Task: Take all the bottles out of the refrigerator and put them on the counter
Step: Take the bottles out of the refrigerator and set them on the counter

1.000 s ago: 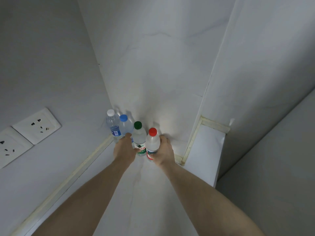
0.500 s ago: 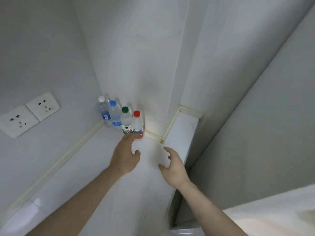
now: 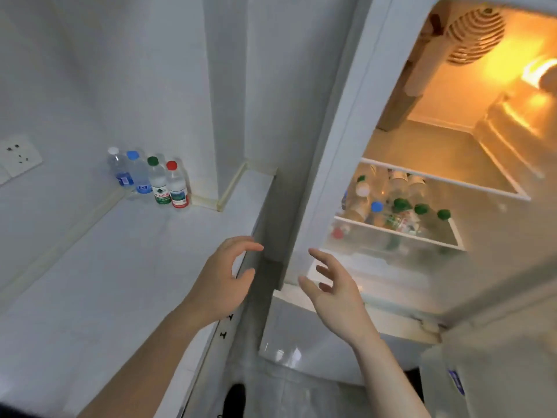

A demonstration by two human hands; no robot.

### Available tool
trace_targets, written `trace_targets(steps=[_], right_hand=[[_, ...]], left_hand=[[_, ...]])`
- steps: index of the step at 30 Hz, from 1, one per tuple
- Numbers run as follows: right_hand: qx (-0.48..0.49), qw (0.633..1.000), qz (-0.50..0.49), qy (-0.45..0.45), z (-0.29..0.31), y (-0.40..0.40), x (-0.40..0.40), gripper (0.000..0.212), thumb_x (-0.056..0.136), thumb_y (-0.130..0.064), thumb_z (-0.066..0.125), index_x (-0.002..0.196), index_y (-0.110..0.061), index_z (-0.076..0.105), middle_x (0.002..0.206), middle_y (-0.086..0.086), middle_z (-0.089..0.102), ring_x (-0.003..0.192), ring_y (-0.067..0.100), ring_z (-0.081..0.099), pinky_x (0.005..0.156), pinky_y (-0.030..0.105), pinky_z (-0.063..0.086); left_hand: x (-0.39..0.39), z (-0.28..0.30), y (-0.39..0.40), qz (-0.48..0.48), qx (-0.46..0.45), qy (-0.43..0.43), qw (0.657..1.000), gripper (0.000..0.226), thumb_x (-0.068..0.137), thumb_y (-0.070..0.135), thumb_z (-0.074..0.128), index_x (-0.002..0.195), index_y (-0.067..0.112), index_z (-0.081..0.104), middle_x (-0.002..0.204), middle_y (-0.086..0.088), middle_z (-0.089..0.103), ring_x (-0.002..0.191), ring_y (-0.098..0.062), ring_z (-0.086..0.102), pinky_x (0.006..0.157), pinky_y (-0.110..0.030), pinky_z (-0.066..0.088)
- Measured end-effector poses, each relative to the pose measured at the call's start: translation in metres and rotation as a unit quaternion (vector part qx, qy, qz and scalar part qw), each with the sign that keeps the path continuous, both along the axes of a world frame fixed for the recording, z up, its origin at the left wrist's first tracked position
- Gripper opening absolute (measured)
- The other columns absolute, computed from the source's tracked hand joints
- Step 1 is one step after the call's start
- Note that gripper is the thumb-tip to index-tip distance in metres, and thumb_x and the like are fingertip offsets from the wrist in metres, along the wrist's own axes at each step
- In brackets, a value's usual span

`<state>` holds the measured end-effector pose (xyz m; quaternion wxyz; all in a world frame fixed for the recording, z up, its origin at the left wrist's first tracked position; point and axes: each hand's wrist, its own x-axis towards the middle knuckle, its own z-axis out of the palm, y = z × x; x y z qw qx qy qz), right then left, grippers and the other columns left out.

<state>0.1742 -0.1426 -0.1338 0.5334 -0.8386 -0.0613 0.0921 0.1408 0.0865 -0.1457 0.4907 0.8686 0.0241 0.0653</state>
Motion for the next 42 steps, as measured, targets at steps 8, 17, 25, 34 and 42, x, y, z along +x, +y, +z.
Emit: trace_targets(steps=[8, 17, 25, 34, 42], right_hand=[[-0.006, 0.993, -0.097, -0.068, 0.04, -0.098, -0.094, 0.048, 0.092, -0.033, 0.07, 0.133, -0.051, 0.052, 0.136, -0.039, 0.047, 0.128, -0.012, 0.043, 0.107, 0.023, 0.04], [-0.006, 0.964, -0.24, -0.111, 0.062, -0.155, -0.144, 0.047, 0.09, -0.021, 0.073, 0.129, -0.044, 0.058, 0.134, -0.032, 0.055, 0.128, -0.012, 0.046, 0.107, 0.028, 0.042], [-0.043, 0.938, -0.298, -0.169, 0.085, -0.168, -0.145, 0.042, 0.09, -0.019, 0.073, 0.125, -0.04, 0.062, 0.128, -0.027, 0.06, 0.126, -0.005, 0.051, 0.103, 0.028, 0.047], [-0.091, 0.937, -0.276, -0.193, 0.102, -0.161, -0.099, 0.039, 0.09, -0.028, 0.073, 0.125, -0.043, 0.061, 0.125, -0.03, 0.059, 0.123, -0.007, 0.05, 0.102, 0.028, 0.047], [-0.09, 0.953, -0.247, -0.148, 0.097, -0.164, -0.029, 0.039, 0.09, -0.034, 0.07, 0.127, -0.041, 0.06, 0.129, -0.027, 0.057, 0.12, -0.003, 0.052, 0.096, 0.022, 0.045]], left_hand=[[-0.041, 0.034, -0.095, -0.11, 0.004, -0.028, 0.993, 0.035, 0.096, 0.019, 0.064, 0.122, 0.042, 0.062, 0.142, 0.03, 0.044, 0.132, 0.015, 0.039, 0.111, -0.023, 0.034], [-0.019, 0.059, -0.144, -0.239, 0.033, -0.054, 0.969, 0.036, 0.095, 0.023, 0.064, 0.12, 0.049, 0.059, 0.142, 0.035, 0.043, 0.135, 0.006, 0.041, 0.114, -0.036, 0.037], [0.013, 0.073, -0.165, -0.317, 0.048, -0.075, 0.944, 0.036, 0.095, 0.026, 0.063, 0.123, 0.048, 0.058, 0.141, 0.037, 0.04, 0.14, 0.0, 0.037, 0.115, -0.039, 0.036], [0.063, 0.077, -0.171, -0.315, 0.084, -0.086, 0.941, 0.039, 0.091, 0.022, 0.066, 0.124, 0.042, 0.057, 0.137, 0.027, 0.046, 0.122, -0.007, 0.049, 0.105, -0.029, 0.038], [0.121, 0.075, -0.178, -0.27, 0.056, -0.051, 0.96, 0.035, 0.088, 0.017, 0.065, 0.116, 0.037, 0.061, 0.126, 0.015, 0.053, 0.118, -0.008, 0.051, 0.096, -0.029, 0.045]])
